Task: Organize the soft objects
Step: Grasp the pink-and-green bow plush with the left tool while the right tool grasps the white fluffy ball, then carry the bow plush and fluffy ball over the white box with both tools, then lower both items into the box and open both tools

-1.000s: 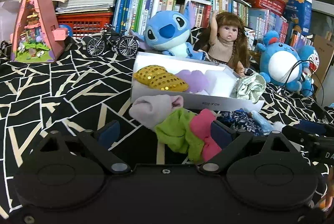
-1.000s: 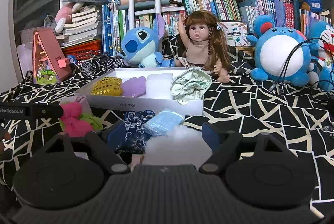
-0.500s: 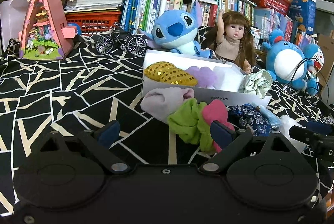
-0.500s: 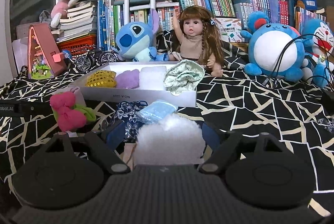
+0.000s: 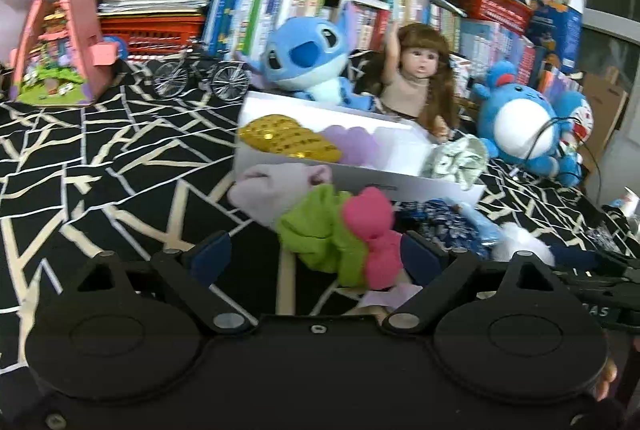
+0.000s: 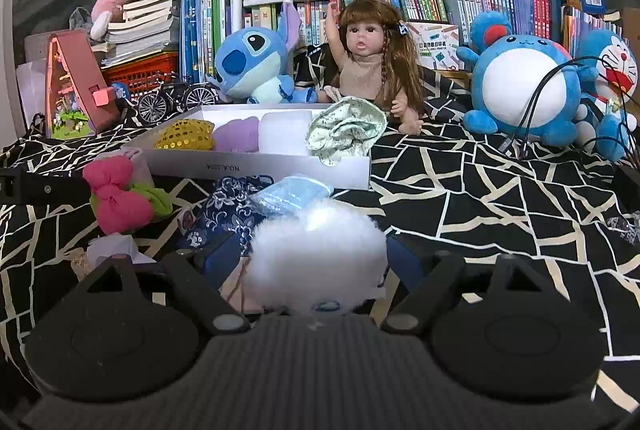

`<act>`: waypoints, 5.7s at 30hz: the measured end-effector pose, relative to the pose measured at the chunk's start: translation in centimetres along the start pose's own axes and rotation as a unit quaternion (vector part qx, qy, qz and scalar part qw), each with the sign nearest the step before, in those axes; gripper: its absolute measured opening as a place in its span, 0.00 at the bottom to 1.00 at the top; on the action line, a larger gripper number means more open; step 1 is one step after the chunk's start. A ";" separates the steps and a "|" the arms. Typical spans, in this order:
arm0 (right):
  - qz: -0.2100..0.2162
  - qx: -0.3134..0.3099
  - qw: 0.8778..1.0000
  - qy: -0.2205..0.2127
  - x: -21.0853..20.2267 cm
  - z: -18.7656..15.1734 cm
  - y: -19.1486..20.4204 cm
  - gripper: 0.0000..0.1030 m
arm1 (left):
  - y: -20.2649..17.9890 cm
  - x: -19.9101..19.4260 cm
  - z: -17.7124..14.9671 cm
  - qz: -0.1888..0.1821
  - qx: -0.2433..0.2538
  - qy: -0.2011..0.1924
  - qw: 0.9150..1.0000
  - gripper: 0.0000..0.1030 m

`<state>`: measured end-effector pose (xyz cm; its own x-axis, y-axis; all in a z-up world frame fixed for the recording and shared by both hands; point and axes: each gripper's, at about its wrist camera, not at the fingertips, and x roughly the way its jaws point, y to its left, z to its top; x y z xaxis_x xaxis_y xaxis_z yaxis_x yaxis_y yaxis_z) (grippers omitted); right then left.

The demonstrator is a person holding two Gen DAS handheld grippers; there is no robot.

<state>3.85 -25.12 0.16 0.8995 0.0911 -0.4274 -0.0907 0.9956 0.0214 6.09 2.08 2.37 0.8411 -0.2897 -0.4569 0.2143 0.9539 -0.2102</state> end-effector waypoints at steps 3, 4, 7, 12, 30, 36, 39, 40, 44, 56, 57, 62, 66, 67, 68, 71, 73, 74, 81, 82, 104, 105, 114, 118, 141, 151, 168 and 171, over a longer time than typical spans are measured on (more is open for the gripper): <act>0.000 -0.001 1.000 0.003 0.2 -0.2 0.0 0.86 | -0.9 0.4 0.0 -0.007 0.009 0.001 1.000 0.88; 0.000 -0.002 1.000 0.004 0.3 -0.2 0.0 0.86 | -1.1 0.6 0.0 -0.008 0.010 0.003 1.000 0.88; 0.000 -0.004 1.000 0.006 0.5 -0.3 0.0 0.86 | -1.5 1.3 0.1 -0.012 0.008 0.009 1.000 0.88; 0.001 -0.003 1.000 0.011 1.0 -0.4 0.0 0.86 | -2.1 2.8 0.3 -0.012 -0.004 0.025 1.000 0.87; 0.006 0.010 1.000 0.020 2.0 -0.5 -0.4 0.86 | -2.6 4.4 0.2 -0.004 -0.005 0.040 0.999 0.58; 0.007 0.014 1.000 0.025 2.2 -0.2 -0.2 0.73 | -2.8 4.0 0.2 -0.004 0.002 0.037 0.999 0.43; 0.001 0.007 1.000 0.025 1.9 -0.2 0.0 0.72 | -2.9 3.7 0.3 -0.008 0.009 0.037 0.999 0.38; 0.001 0.006 1.000 0.023 1.7 -0.1 0.0 0.72 | -2.9 3.6 0.3 -0.009 0.009 0.036 0.999 0.38; -0.007 0.001 1.000 0.013 1.1 0.1 0.3 0.71 | -3.0 3.0 0.6 -0.014 0.007 0.031 0.999 0.37; -0.011 -0.002 1.000 -0.019 -0.2 2.5 0.0 0.71 | -3.6 0.9 2.4 -0.026 0.017 0.012 0.999 0.37; -0.009 -0.001 1.000 -0.020 -0.2 2.6 0.0 0.71 | -3.7 0.8 2.6 -0.026 0.016 0.011 0.999 0.37; 0.000 0.007 1.000 -0.024 -0.1 3.9 -0.1 0.71 | -3.7 0.6 4.0 -0.028 0.015 0.002 0.999 0.37; 0.009 0.015 1.000 -0.025 0.2 4.7 -0.1 0.71 | -3.6 0.7 5.0 -0.030 0.014 -0.001 0.999 0.37; 0.011 0.016 0.999 -0.025 0.3 5.0 -0.1 0.71 | -3.5 0.8 5.3 -0.030 0.012 -0.001 0.999 0.37; 0.012 0.017 0.999 -0.026 0.4 5.1 -0.1 0.71 | -3.4 0.9 5.5 -0.030 0.010 -0.001 1.000 0.37; 0.016 0.018 0.999 -0.027 0.7 5.7 0.1 0.71 | -3.0 1.4 6.2 -0.028 0.003 0.001 1.000 0.37; 0.020 0.019 0.999 -0.027 0.9 6.1 0.2 0.71 | -2.7 1.7 6.6 -0.028 -0.003 0.004 1.000 0.37; 0.022 0.019 0.999 -0.027 1.1 6.3 0.2 0.71 | -2.5 1.8 6.8 -0.028 -0.004 0.005 1.000 0.37; 0.040 0.039 0.998 -0.011 2.6 8.9 -0.1 0.71 | -1.5 3.1 8.9 -0.033 -0.019 0.013 0.999 0.37; 0.047 0.047 0.998 -0.006 2.9 9.6 -0.3 0.71 | -1.2 3.3 9.5 -0.038 -0.020 0.015 0.999 0.37; 0.055 0.099 0.990 0.087 15.7 18.8 -2.8 0.72 | 0.5 16.6 17.5 -0.030 -0.081 0.052 0.995 0.37; 0.052 0.098 0.990 0.091 16.4 18.7 -2.7 0.72 | 0.4 17.2 17.5 -0.028 -0.081 0.055 0.995 0.37; 0.035 0.115 0.985 0.122 21.4 18.6 -3.3 0.72 | -0.4 21.3 16.7 -0.007 -0.075 0.082 0.994 0.37; 0.032 0.124 0.982 0.139 23.0 17.8 -3.2 0.72 | -0.2 22.6 16.0 0.001 -0.080 0.091 0.993 0.37; 0.024 0.140 0.977 0.160 25.3 16.1 -3.1 0.74 | -0.8 24.5 14.0 0.023 -0.047 0.108 0.993 0.40; 0.030 0.151 0.976 0.152 24.7 16.2 -3.3 0.81 | -0.7 24.1 14.2 0.022 -0.053 0.105 0.993 0.46; 0.050 0.103 0.987 0.113 19.1 16.7 -2.3 0.83 | -1.3 18.6 14.4 0.027 -0.043 0.069 0.996 0.72; 0.058 0.081 0.990 0.104 17.5 16.3 -1.6 0.83 | -1.6 17.0 14.2 0.027 -0.033 0.063 0.997 0.75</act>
<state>26.66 -24.80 7.38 0.7785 0.2151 -0.5897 -0.1028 0.9704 0.2184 27.13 -3.27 7.19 0.7805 -0.2496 -0.5731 0.1342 0.9623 -0.2364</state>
